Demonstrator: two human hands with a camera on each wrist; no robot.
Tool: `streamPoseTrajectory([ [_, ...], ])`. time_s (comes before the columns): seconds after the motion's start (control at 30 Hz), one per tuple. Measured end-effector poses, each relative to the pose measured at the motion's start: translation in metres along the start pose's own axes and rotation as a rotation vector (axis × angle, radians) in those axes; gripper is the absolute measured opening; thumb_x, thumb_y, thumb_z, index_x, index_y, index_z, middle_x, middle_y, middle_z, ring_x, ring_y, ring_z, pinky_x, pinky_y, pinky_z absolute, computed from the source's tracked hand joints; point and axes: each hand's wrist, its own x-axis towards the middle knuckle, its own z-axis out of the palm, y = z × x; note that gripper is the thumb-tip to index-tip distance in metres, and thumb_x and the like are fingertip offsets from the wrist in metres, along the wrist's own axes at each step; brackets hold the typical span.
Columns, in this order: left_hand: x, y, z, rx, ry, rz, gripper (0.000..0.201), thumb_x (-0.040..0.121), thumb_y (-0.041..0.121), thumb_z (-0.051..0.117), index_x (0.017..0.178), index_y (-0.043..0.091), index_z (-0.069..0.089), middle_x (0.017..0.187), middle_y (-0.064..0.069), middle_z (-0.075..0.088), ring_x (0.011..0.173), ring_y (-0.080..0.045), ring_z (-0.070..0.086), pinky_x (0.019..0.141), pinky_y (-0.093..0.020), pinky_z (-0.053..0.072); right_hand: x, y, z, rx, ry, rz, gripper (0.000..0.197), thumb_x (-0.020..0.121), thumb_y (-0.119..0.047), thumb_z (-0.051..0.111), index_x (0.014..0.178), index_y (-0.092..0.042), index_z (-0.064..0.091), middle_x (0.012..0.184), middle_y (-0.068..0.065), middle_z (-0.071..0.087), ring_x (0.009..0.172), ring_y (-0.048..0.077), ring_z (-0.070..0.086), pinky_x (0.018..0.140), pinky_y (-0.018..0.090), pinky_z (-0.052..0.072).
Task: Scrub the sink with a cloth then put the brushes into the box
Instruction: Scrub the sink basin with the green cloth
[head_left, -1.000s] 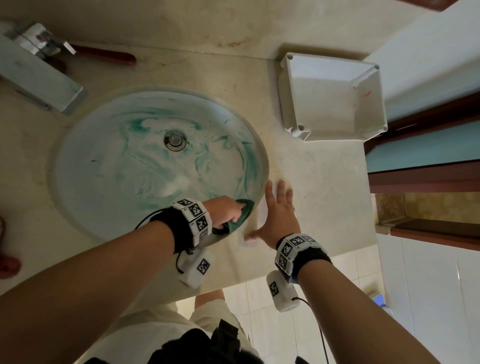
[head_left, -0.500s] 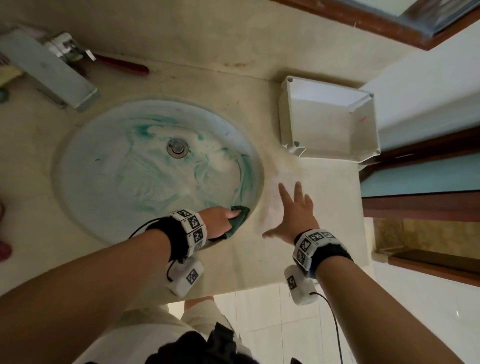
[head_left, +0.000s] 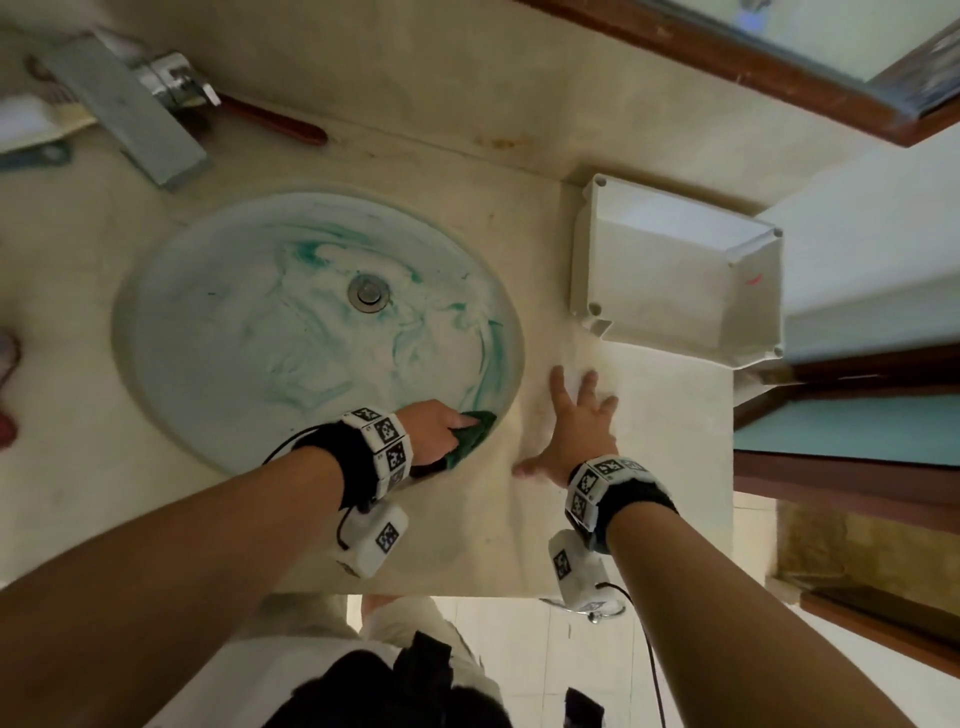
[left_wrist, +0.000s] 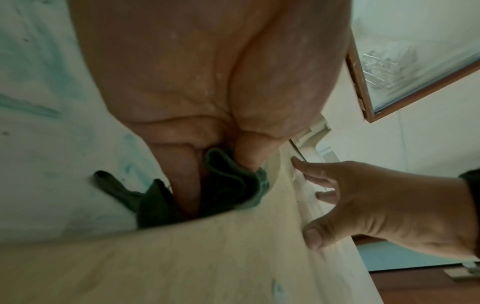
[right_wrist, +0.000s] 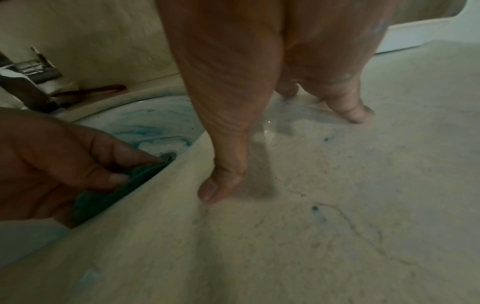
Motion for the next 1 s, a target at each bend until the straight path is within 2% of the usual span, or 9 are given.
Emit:
streamPoseTrajectory([
  [0.13,0.014,0.015,-0.002,-0.083,0.052,0.041,0.048,0.097,0.011,0.046,0.141,0.031,0.047,0.142,-0.006,0.05,0.117,-0.025,0.055,0.093,-0.015,0.037,0.004,-0.003,-0.003,-0.016,-0.002,0.003,0.145,0.057,-0.041,0.091,0.149,-0.041,-0.021,0.157,0.004,-0.031,0.144,0.044,-0.019,0.111,0.066,0.024],
  [0.23,0.019,0.023,-0.004,-0.109,0.083,0.054,0.046,0.097,0.013,0.049,0.14,0.029,0.048,0.144,-0.007,0.048,0.122,-0.026,0.053,0.101,-0.018,0.036,0.005,-0.002,-0.003,-0.007,-0.006,0.017,0.146,0.056,-0.042,0.092,0.149,-0.042,-0.021,0.157,0.004,-0.032,0.144,0.044,-0.019,0.111,0.066,0.024],
  [0.33,0.009,0.018,-0.001,-0.018,0.012,0.058,0.048,0.097,0.019,0.051,0.144,0.029,0.043,0.145,-0.009,0.047,0.125,-0.026,0.05,0.105,-0.024,0.037,0.001,0.002,0.001,0.031,-0.005,0.021,0.146,0.055,-0.041,0.092,0.149,-0.044,-0.019,0.157,0.003,-0.032,0.143,0.043,-0.022,0.111,0.068,0.022],
  [0.43,0.006,0.014,-0.01,0.014,-0.063,0.058,0.05,0.098,0.018,0.05,0.146,0.028,0.039,0.144,-0.011,0.047,0.123,-0.027,0.051,0.1,-0.025,0.038,0.003,0.0,-0.002,0.051,0.006,0.022,0.146,0.055,-0.04,0.092,0.149,-0.045,-0.019,0.157,0.001,-0.032,0.143,0.042,-0.023,0.11,0.069,0.022],
  [0.6,0.017,0.033,-0.023,-0.192,-0.132,0.035,0.048,0.1,0.012,0.045,0.147,0.017,0.037,0.15,-0.015,0.037,0.132,-0.032,0.043,0.1,-0.035,0.045,0.002,-0.003,-0.001,0.081,-0.012,0.029,0.144,0.056,-0.037,0.092,0.148,-0.046,-0.019,0.156,-0.002,-0.034,0.142,0.04,-0.026,0.111,0.069,0.02],
  [0.7,0.022,0.045,-0.028,-0.345,-0.115,0.02,0.045,0.102,0.021,0.045,0.146,0.013,0.038,0.152,-0.013,0.034,0.136,-0.031,0.038,0.107,-0.041,0.041,0.001,-0.002,0.0,0.091,-0.013,0.036,0.144,0.056,-0.037,0.092,0.147,-0.047,-0.019,0.155,-0.002,-0.034,0.142,0.04,-0.027,0.111,0.069,0.019],
  [0.83,0.019,0.045,-0.023,-0.326,-0.149,0.039,0.05,0.102,0.036,0.042,0.147,0.014,0.036,0.154,-0.01,0.031,0.141,-0.027,0.031,0.115,-0.042,0.029,0.002,0.0,0.0,0.098,-0.014,0.043,0.145,0.055,-0.038,0.093,0.147,-0.049,-0.02,0.155,-0.004,-0.035,0.142,0.039,-0.028,0.11,0.07,0.02],
  [0.93,0.017,0.037,-0.013,-0.401,-0.15,-0.031,0.055,0.1,0.046,0.039,0.143,0.012,0.041,0.149,-0.013,0.039,0.137,-0.03,0.037,0.114,-0.043,0.031,0.0,0.0,0.0,0.098,-0.012,0.044,0.145,0.055,-0.038,0.092,0.147,-0.049,-0.019,0.155,-0.003,-0.035,0.142,0.039,-0.028,0.11,0.071,0.02],
  [1.0,0.019,0.039,-0.013,-0.587,-0.11,-0.151,0.07,0.091,0.06,0.045,0.138,0.008,0.045,0.14,-0.014,0.049,0.127,-0.032,0.047,0.109,-0.044,0.039,0.0,-0.001,0.0,0.101,-0.013,0.038,0.144,0.056,-0.038,0.092,0.148,-0.048,-0.019,0.156,-0.003,-0.034,0.142,0.039,-0.028,0.11,0.071,0.019],
])
